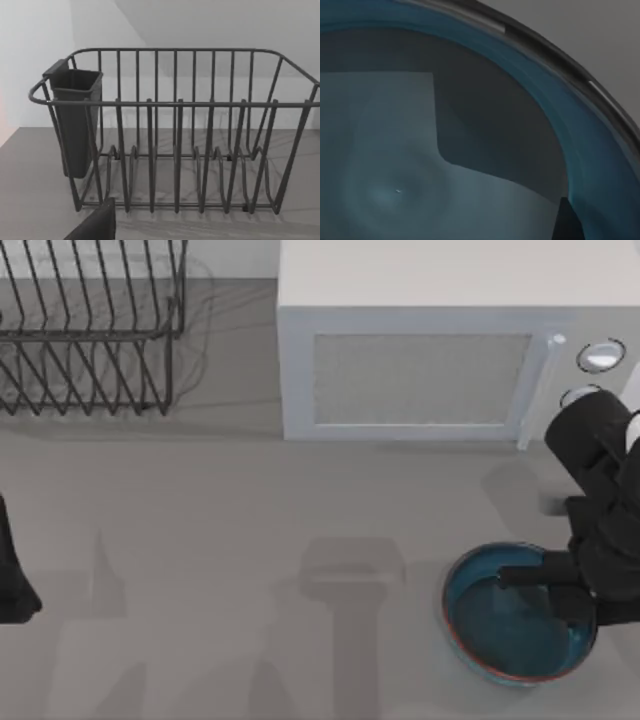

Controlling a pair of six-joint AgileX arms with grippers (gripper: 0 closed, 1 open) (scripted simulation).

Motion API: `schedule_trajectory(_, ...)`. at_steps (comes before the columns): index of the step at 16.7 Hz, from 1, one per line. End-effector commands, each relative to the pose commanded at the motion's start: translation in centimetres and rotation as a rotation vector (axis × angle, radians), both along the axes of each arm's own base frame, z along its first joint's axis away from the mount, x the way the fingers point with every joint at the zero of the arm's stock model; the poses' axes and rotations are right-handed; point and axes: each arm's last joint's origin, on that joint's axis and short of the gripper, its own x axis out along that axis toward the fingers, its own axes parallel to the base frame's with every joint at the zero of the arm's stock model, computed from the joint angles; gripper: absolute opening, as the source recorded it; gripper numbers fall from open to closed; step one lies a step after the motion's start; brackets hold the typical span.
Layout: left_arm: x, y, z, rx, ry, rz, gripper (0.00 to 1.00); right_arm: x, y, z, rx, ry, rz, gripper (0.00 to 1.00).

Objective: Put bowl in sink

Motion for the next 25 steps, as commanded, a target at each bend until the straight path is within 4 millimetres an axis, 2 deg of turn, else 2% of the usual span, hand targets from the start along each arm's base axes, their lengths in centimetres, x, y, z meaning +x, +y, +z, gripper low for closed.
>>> schedule_trajectory(6, 0.0, 0.0, 0.0, 0.000, 0.000, 0.000, 1.00, 0.0, 0.0, 0.1, 0.000, -0.002, 0.000, 0.00)
schedule_trajectory(8, 0.0, 0.0, 0.0, 0.000, 0.000, 0.000, 1.00, 0.4, 0.2, 1.0, 0.001, -0.004, 0.000, 0.00)
schedule_trajectory(10, 0.0, 0.0, 0.0, 0.000, 0.000, 0.000, 1.00, 1.0, 0.5, 2.8, 0.002, -0.006, -0.001, 0.00)
schedule_trajectory(13, 0.0, 0.0, 0.0, 0.000, 0.000, 0.000, 1.00, 1.2, 0.6, 6.9, -0.008, 0.015, -0.001, 0.00)
schedule_trajectory(17, 0.0, 0.0, 0.0, 0.000, 0.000, 0.000, 1.00, 0.6, 0.3, 12.6, -0.010, 0.022, -0.001, 0.00)
schedule_trajectory(19, 0.0, 0.0, 0.0, 0.000, 0.000, 0.000, 1.00, 0.2, 0.1, 14.5, -0.003, 0.005, -0.001, 0.00)
schedule_trajectory(21, 0.0, 0.0, 0.0, 0.000, 0.000, 0.000, 1.00, 0.0, 0.0, 15.1, 0.000, -0.002, 0.000, 0.00)
schedule_trajectory(25, 0.0, 0.0, 0.0, 0.000, 0.000, 0.000, 1.00, 0.0, 0.1, 14.9, -0.001, 0.002, 0.002, 0.00)
